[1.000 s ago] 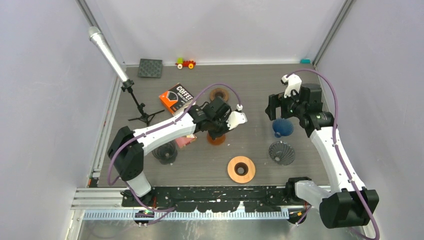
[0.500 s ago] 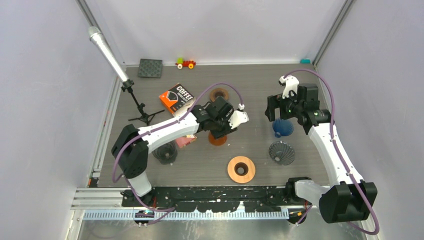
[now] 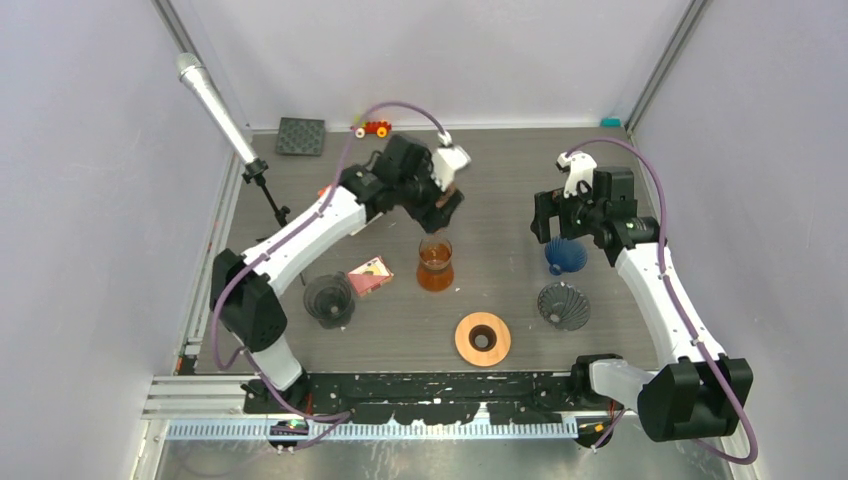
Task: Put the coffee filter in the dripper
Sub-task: Place the coffee server at the center of the board, then pick up the dripper holder from the center of the board.
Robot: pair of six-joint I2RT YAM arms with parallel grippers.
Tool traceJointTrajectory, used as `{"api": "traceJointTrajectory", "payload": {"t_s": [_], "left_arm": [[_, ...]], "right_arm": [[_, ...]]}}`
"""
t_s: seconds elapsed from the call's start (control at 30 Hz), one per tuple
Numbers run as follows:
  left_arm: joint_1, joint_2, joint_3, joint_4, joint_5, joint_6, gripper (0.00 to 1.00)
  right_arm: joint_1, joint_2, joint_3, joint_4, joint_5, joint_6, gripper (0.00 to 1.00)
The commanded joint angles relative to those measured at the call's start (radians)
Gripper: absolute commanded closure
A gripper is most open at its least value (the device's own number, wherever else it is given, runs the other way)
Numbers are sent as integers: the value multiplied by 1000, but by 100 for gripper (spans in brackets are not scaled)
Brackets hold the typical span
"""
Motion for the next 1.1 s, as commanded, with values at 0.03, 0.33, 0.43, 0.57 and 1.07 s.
{"api": "traceJointTrajectory", "payload": {"t_s": [0.03,0.33,0.43,0.57,1.07], "left_arm": [[131,65,173,43,17,-121,21],[223,457,550,3,-102,-160,20],[233,560,648,1,-142,-160,20],[238,701,778,-29,-178,-151,20],[245,906,864,-71,-198,-166,27]], "right_arm": [[-3,-13,43,9,14,-14,0],[-4,-15,43,9,9,-17,1],[-5,-17,42,9,8,-20,0],[-5,-16,42,8,3,-23,0],[-6,-6,39,2,0,-38,1]]}}
